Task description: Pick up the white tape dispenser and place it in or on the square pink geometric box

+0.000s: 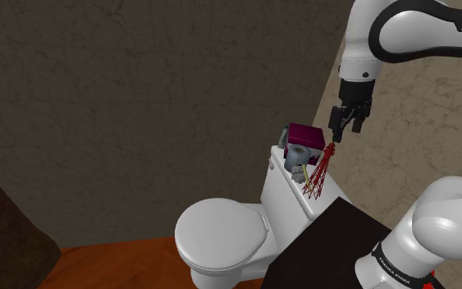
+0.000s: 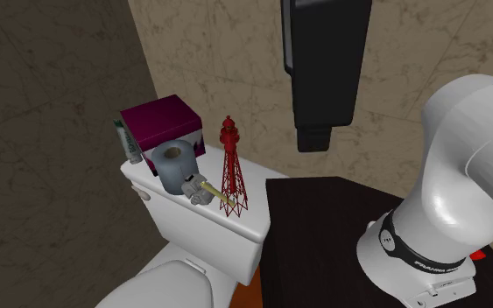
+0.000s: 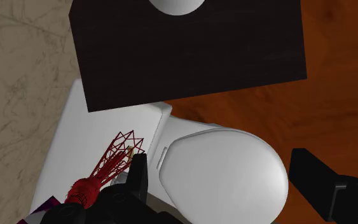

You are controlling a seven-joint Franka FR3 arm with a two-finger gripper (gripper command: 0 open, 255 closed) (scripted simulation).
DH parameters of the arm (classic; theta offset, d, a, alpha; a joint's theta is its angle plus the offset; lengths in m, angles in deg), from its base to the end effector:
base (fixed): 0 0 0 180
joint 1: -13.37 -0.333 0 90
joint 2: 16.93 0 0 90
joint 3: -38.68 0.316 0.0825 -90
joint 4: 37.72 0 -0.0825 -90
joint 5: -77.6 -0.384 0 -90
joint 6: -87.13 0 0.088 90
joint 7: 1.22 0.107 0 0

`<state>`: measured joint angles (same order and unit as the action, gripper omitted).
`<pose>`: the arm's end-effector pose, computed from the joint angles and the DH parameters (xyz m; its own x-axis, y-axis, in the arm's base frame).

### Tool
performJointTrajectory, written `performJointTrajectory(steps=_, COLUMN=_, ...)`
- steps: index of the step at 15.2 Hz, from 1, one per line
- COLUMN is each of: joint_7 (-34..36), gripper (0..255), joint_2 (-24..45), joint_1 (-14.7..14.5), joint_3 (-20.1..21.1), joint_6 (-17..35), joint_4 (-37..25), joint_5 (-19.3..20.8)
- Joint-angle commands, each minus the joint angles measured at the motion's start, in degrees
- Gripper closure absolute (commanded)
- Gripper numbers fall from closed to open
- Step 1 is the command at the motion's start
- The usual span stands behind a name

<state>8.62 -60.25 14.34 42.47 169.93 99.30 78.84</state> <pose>0.2978 0.0168 0.5549 0.9728 -0.1514 -0.1756 -0.1357 -0.9859 0.0984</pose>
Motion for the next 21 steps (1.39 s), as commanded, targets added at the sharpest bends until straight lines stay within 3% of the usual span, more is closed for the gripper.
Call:
performJointTrajectory(steps=1, joint_7=0.0, gripper=0, joint_2=0.0, joint_1=0.0, joint_3=0.0, joint_6=0.0, joint_4=0.0, joint_5=0.0)
performJointTrajectory(steps=11, joint_7=-2.1, gripper=0, joint_2=8.1, joint_1=4.7, joint_3=-7.1, joint_6=22.0, joint_4=9.8, joint_5=2.1)
performJointTrajectory(steps=21, joint_7=-6.3, gripper=0, joint_2=25.4, joint_1=7.8, joint_3=-14.7, joint_6=44.6, joint_4=11.4, joint_5=0.5)
